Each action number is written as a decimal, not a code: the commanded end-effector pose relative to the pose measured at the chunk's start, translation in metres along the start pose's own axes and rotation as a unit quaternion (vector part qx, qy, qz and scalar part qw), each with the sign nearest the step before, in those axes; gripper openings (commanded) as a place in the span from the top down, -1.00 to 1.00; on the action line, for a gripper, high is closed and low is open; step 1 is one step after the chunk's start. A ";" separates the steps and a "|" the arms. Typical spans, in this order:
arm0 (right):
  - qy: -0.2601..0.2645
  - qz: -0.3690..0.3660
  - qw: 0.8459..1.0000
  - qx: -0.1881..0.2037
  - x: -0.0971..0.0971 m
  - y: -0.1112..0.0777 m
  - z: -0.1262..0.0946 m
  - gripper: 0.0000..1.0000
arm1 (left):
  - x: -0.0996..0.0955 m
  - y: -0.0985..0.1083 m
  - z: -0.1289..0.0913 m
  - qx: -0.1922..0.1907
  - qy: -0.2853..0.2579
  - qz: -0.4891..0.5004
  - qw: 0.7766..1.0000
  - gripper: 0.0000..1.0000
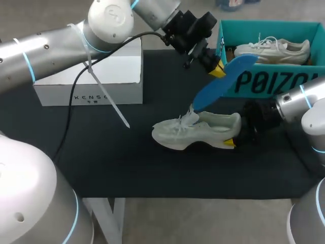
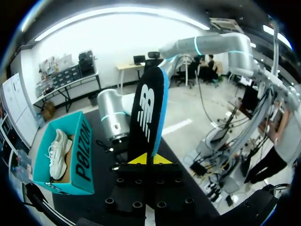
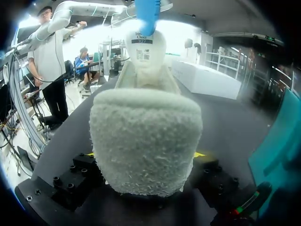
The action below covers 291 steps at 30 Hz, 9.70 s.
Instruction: Take the shoe out of the shoebox, open the shoe tongue, remove and reinsert the insole, then place the shoe into the shoebox
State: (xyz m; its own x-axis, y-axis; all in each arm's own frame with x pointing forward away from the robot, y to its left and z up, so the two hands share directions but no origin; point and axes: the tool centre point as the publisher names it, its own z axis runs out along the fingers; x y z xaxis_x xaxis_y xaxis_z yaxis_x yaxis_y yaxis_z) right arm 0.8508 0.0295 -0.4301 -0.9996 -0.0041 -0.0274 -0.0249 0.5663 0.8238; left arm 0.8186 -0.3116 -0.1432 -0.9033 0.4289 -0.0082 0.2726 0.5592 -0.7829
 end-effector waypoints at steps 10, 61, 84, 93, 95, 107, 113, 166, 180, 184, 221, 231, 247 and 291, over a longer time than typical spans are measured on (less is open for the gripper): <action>-0.001 0.000 1.000 0.001 0.001 -0.003 0.003 1.00 | 0.022 -0.026 0.006 0.039 0.007 -0.024 0.999 1.00; 0.014 0.004 0.957 0.288 0.002 0.075 -0.063 -1.00 | 0.235 -0.146 -0.058 0.320 0.050 -0.171 0.930 1.00; 0.020 -0.013 0.940 0.340 0.023 0.109 -0.080 -1.00 | 0.288 -0.152 -0.067 0.345 0.094 -0.194 0.914 1.00; 0.000 0.016 0.915 0.404 0.019 0.122 -0.083 -1.00 | 0.294 -0.144 -0.067 0.350 0.087 -0.199 0.911 1.00; -0.013 0.028 0.918 0.395 0.016 0.123 -0.085 -1.00 | 0.295 -0.144 -0.067 0.353 0.086 -0.197 0.911 1.00; -0.022 0.036 0.914 0.404 -0.010 0.097 -0.063 -1.00 | 0.296 -0.149 -0.067 0.355 0.089 -0.195 0.910 1.00; -0.015 0.044 0.916 0.398 -0.011 0.095 -0.063 -1.00 | 0.293 -0.148 -0.068 0.370 0.079 -0.192 0.906 1.00; -0.015 0.044 0.916 0.398 -0.011 0.095 -0.063 -1.00 | 0.293 -0.148 -0.068 0.370 0.079 -0.192 0.906 1.00; -0.015 0.044 0.916 0.398 -0.011 0.095 -0.063 -1.00 | 0.293 -0.148 -0.068 0.370 0.079 -0.192 0.906 1.00; -0.015 0.044 0.916 0.398 -0.011 0.095 -0.063 -1.00 | 0.293 -0.148 -0.068 0.370 0.079 -0.192 0.906 1.00; -0.023 0.016 0.919 0.393 -0.052 0.072 0.019 1.00 | 0.293 -0.148 -0.068 0.370 0.079 -0.192 0.906 1.00; -0.008 0.038 0.912 0.409 -0.042 0.083 0.013 1.00 | 0.293 -0.148 -0.068 0.370 0.079 -0.192 0.906 1.00; -0.220 0.514 0.811 0.173 -0.035 0.144 0.033 1.00 | 0.293 -0.148 -0.068 0.370 0.079 -0.192 0.906 1.00; -0.241 0.612 0.744 0.118 -0.026 0.132 0.045 1.00 | 0.293 -0.148 -0.068 0.370 0.079 -0.192 0.906 1.00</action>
State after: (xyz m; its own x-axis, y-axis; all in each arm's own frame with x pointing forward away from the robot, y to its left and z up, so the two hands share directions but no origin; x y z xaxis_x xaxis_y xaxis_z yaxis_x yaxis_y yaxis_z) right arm 0.8751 0.1475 -0.3472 -0.1373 0.9082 0.3953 0.9595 0.0228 0.2809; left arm 0.5368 -0.2189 0.0133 -0.8095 0.4326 0.3970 -0.4004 0.0878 -0.9121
